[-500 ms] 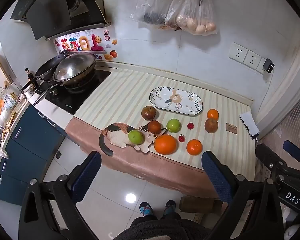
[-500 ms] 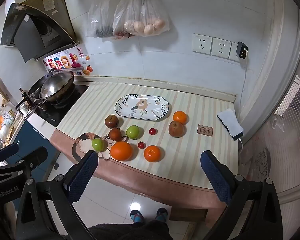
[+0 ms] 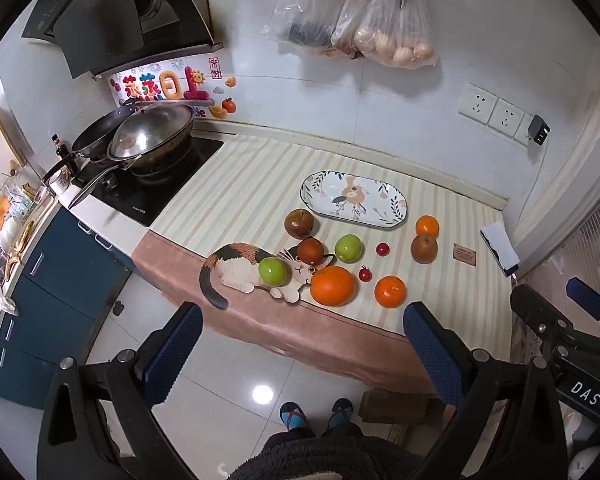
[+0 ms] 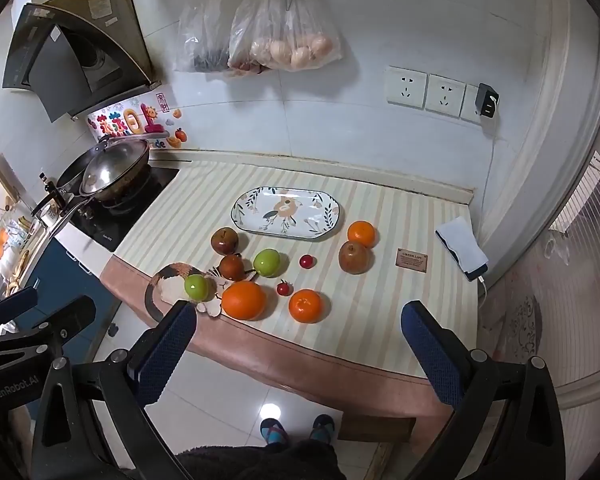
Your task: Organize fruits
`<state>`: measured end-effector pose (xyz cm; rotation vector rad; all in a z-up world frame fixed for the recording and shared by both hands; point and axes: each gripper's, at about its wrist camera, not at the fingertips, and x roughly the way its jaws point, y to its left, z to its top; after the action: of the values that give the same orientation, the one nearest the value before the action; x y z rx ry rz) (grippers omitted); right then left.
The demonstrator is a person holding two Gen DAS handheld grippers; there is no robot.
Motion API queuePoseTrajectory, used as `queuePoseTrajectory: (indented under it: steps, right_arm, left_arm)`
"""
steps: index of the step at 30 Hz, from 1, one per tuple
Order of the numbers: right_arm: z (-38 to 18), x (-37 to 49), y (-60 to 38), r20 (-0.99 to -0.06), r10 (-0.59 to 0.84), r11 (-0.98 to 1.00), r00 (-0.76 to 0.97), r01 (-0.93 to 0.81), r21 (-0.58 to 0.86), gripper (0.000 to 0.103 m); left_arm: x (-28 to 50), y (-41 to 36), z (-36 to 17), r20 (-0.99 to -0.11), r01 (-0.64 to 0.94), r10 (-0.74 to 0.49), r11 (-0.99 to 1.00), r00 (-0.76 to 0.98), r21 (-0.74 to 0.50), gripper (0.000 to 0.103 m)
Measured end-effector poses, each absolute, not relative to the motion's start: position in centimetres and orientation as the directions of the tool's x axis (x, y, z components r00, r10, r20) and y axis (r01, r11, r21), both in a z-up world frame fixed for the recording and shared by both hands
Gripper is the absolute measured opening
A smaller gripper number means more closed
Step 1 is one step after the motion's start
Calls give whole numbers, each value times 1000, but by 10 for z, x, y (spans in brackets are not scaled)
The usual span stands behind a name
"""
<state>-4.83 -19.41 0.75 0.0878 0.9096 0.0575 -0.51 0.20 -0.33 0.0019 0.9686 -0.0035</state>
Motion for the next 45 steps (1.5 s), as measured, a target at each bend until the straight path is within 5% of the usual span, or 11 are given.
queuePoseTrajectory:
  steps: [45]
  right_arm:
    - [20, -55, -192, -776, 92, 995, 624, -19, 102, 103]
  left_arm:
    - [-5, 6, -2, -823, 4, -4, 1000, 567, -3, 103]
